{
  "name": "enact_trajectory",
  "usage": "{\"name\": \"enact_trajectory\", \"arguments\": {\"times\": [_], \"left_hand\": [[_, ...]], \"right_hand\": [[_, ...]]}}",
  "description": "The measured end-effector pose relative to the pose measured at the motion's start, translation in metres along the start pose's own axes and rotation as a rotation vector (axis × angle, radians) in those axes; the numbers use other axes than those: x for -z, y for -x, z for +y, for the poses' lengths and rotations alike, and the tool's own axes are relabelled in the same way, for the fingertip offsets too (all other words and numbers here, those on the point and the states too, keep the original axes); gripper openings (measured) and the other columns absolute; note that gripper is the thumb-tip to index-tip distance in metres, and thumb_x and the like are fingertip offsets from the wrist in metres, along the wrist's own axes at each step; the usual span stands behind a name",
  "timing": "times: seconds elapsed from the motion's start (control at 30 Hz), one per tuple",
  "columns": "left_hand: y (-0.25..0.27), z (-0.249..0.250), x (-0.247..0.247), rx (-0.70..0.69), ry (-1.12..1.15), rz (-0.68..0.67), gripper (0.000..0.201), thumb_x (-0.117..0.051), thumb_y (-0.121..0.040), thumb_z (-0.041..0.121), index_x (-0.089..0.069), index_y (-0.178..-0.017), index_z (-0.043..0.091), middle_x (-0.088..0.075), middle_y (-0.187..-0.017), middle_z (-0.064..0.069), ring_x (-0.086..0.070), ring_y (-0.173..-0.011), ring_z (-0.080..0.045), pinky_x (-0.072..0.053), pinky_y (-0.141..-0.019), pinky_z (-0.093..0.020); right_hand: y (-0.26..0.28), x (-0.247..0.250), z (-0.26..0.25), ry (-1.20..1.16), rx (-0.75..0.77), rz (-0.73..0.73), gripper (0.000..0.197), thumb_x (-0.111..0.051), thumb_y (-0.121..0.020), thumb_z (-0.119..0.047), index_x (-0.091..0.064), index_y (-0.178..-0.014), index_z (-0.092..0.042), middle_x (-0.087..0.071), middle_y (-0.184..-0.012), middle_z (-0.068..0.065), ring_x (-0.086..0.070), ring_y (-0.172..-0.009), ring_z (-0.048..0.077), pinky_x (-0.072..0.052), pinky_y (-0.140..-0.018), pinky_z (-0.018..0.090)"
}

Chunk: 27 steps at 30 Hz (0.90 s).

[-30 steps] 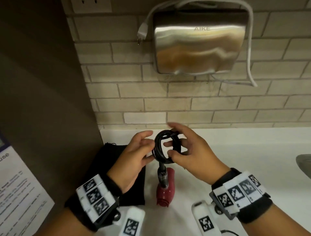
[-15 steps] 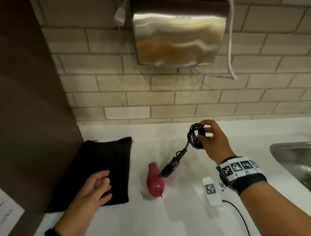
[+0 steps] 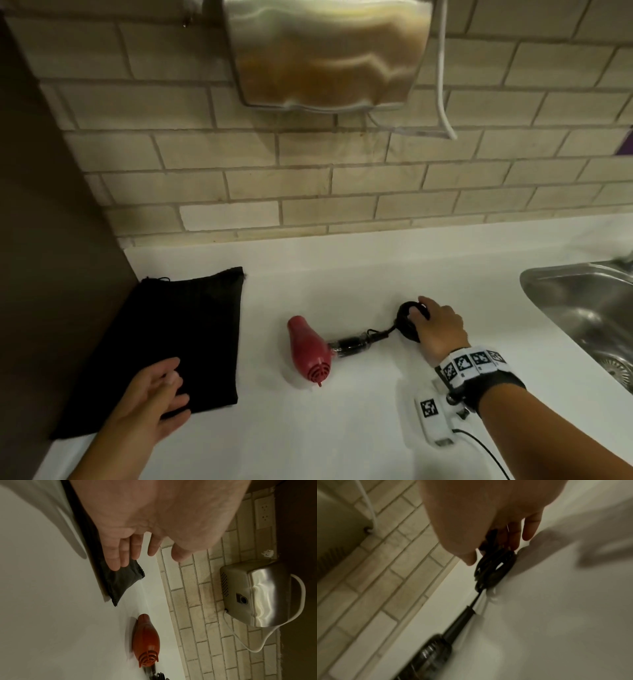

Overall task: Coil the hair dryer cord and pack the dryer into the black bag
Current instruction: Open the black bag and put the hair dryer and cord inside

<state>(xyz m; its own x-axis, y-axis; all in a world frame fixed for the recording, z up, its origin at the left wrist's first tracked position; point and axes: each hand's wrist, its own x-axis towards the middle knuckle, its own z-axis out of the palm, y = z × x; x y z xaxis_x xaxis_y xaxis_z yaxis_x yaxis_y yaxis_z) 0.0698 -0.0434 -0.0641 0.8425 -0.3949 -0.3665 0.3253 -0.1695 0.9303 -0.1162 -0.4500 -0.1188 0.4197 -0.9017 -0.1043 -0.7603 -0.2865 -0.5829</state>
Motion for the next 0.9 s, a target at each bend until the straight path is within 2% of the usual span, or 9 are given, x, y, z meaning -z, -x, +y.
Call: {"name": "enact_trajectory", "arguments": {"times": [0.13, 0.2, 0.3, 0.4, 0.5, 0.6, 0.7, 0.77, 0.9], "left_hand": [[0.000, 0.002, 0.004, -0.005, 0.025, 0.008, 0.036, -0.043, -0.102, 0.020, -0.049, -0.137, 0.013, -0.047, -0.138, -0.022, -0.051, -0.116, -0.037, -0.041, -0.102, -0.055], [0.001, 0.003, 0.006, -0.006, 0.036, 0.009, 0.032, -0.042, -0.103, 0.022, -0.051, -0.133, 0.017, -0.048, -0.136, -0.021, -0.052, -0.115, -0.038, -0.042, -0.101, -0.056], [0.002, 0.002, 0.008, -0.022, 0.031, 0.025, 0.026, -0.043, -0.103, 0.025, -0.054, -0.126, 0.020, -0.052, -0.132, -0.019, -0.055, -0.114, -0.037, -0.044, -0.099, -0.055], [0.010, 0.002, 0.010, -0.065, 0.000, 0.041, 0.024, -0.043, -0.102, 0.029, -0.058, -0.121, 0.025, -0.055, -0.128, -0.014, -0.059, -0.111, -0.032, -0.047, -0.097, -0.052], [0.018, 0.006, 0.014, -0.104, -0.038, 0.059, 0.022, -0.043, -0.103, 0.030, -0.060, -0.116, 0.031, -0.058, -0.125, -0.006, -0.061, -0.111, -0.026, -0.050, -0.094, -0.045], [0.022, 0.011, 0.018, -0.127, -0.067, 0.097, 0.022, -0.043, -0.103, 0.032, -0.061, -0.115, 0.030, -0.058, -0.124, -0.002, -0.061, -0.111, -0.023, -0.052, -0.092, -0.040], [0.024, 0.013, 0.023, -0.130, -0.101, 0.110, 0.024, -0.042, -0.104, 0.029, -0.062, -0.116, 0.025, -0.058, -0.125, -0.002, -0.060, -0.111, -0.022, -0.053, -0.089, -0.037], [0.025, 0.012, 0.027, -0.123, -0.121, 0.114, 0.023, -0.044, -0.103, 0.027, -0.064, -0.113, 0.022, -0.058, -0.124, -0.004, -0.060, -0.110, -0.022, -0.053, -0.091, -0.038], [0.025, 0.013, 0.033, -0.101, -0.180, 0.127, 0.018, -0.050, -0.102, 0.024, -0.067, -0.107, 0.025, -0.059, -0.120, -0.004, -0.061, -0.107, -0.018, -0.055, -0.089, -0.036]], "right_hand": [[-0.017, 0.016, 0.008, 0.031, -0.028, -0.170, 0.054, -0.040, -0.102, -0.031, -0.031, -0.153, -0.015, -0.033, -0.161, 0.013, -0.036, -0.142, 0.037, -0.027, -0.118, 0.045], [-0.020, 0.026, 0.006, -0.033, -0.042, -0.224, 0.070, -0.028, -0.094, -0.058, -0.040, -0.150, -0.017, -0.043, -0.154, 0.019, -0.041, -0.138, 0.040, -0.028, -0.116, 0.050], [-0.022, 0.030, -0.004, -0.014, 0.001, -0.154, 0.063, -0.010, -0.100, -0.049, -0.042, -0.148, -0.026, -0.049, -0.147, 0.022, -0.044, -0.133, 0.044, -0.029, -0.113, 0.052], [-0.009, 0.028, -0.035, 0.099, 0.166, -0.033, 0.053, -0.024, -0.097, -0.046, -0.046, -0.142, -0.027, -0.051, -0.143, 0.015, -0.043, -0.128, 0.041, -0.033, -0.109, 0.050], [0.024, 0.011, -0.090, -0.129, 0.359, -0.016, 0.034, -0.050, -0.095, -0.045, -0.060, -0.126, -0.035, -0.051, -0.128, 0.003, -0.045, -0.124, 0.030, -0.037, -0.108, 0.046], [0.067, -0.019, -0.154, -0.364, 0.524, -0.204, 0.013, -0.064, -0.093, -0.027, -0.072, -0.104, -0.028, -0.056, -0.115, -0.005, -0.060, -0.100, 0.014, -0.047, -0.089, 0.029], [0.089, -0.072, -0.201, -0.546, 0.479, -0.508, 0.018, -0.067, -0.090, -0.014, -0.072, -0.080, -0.027, -0.070, -0.107, -0.003, -0.065, -0.089, 0.011, -0.049, -0.088, 0.031], [0.095, -0.105, -0.224, -0.550, 0.390, -0.649, 0.008, -0.066, -0.092, -0.018, -0.073, -0.092, -0.020, -0.068, -0.109, 0.004, -0.064, -0.104, 0.021, -0.048, -0.100, 0.038], [0.089, -0.151, -0.246, -0.523, 0.084, -0.819, 0.059, -0.073, -0.078, -0.046, -0.065, -0.121, -0.007, -0.065, -0.111, 0.006, -0.064, -0.105, 0.031, -0.050, -0.093, 0.037]]}}
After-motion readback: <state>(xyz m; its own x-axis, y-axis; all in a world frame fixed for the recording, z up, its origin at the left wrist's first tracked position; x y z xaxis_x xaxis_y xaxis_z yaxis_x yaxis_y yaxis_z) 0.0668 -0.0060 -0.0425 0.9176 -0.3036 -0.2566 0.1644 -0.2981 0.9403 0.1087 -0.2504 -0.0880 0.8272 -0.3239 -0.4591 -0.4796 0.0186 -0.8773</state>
